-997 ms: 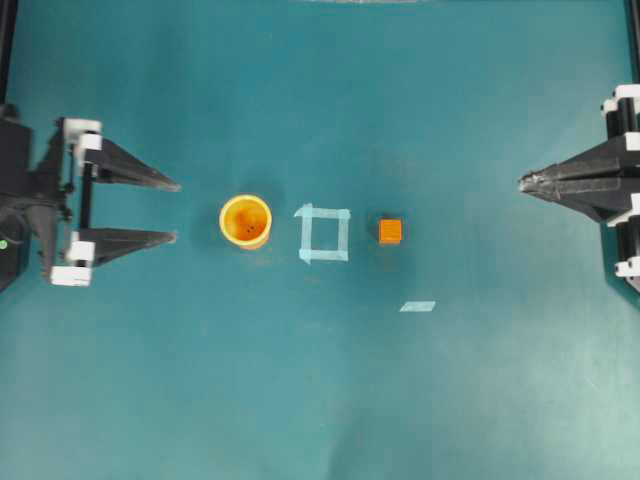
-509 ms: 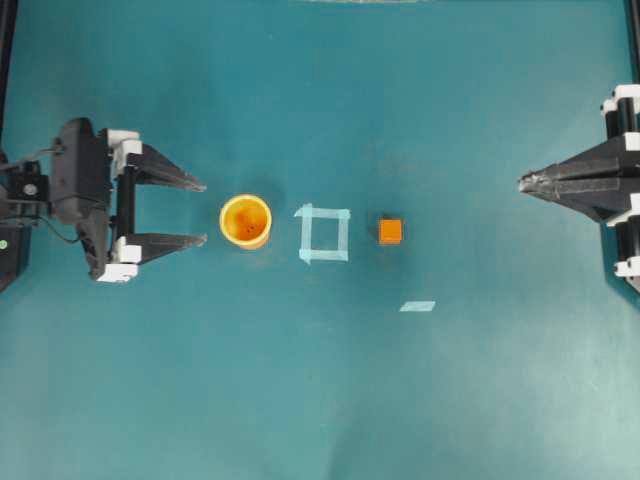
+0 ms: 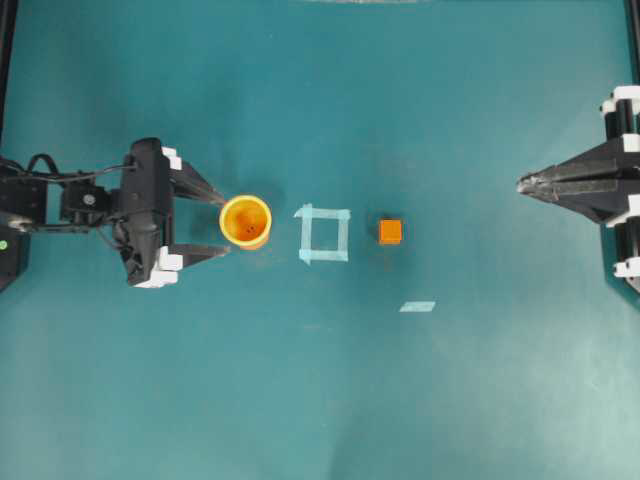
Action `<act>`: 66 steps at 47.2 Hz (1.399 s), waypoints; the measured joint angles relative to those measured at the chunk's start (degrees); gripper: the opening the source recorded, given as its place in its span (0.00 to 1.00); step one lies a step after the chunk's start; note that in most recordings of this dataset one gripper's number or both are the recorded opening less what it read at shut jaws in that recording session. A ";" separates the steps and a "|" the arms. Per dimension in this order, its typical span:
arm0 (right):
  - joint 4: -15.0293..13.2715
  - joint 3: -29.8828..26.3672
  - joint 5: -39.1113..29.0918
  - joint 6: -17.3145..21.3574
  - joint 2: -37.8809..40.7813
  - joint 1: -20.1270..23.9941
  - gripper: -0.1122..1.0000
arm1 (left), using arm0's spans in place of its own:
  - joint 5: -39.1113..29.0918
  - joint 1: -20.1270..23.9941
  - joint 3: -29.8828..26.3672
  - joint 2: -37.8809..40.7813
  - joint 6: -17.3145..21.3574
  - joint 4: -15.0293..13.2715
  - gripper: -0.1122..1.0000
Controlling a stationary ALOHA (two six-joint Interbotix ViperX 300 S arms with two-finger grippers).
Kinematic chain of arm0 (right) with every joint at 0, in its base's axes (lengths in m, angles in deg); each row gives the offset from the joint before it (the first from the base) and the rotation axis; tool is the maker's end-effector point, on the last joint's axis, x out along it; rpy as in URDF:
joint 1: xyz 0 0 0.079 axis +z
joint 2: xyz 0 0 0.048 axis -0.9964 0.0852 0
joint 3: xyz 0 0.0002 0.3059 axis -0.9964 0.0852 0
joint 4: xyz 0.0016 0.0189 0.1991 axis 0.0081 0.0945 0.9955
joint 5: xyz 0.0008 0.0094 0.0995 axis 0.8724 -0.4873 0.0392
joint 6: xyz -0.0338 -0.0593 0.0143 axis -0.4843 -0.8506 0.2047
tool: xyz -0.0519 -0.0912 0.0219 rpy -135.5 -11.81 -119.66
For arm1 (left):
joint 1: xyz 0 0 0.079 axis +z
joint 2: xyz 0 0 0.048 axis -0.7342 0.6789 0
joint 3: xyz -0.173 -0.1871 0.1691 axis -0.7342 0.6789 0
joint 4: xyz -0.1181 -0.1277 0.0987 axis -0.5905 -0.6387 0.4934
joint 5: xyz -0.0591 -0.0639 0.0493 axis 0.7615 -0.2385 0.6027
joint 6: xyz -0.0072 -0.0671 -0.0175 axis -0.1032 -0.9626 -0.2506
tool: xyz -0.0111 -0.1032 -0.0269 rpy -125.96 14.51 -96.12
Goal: Move the cup to the right with left arm.
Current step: 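Close the left gripper on the orange cup's side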
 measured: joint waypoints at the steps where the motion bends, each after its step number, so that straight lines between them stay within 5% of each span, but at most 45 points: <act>1: 0.09 0.00 0.00 0.00 0.00 0.00 0.10 | 0.00 0.00 -0.26 0.35 0.09 0.00 0.82; 45: 0.00 -0.09 -0.09 -0.09 -0.09 0.00 0.10 | 4.13 -0.53 -8.00 10.63 1.14 -0.09 0.82; 66: 0.00 -0.09 -0.09 0.00 -0.09 0.00 0.10 | 4.39 -0.44 -8.44 11.16 1.23 0.00 0.70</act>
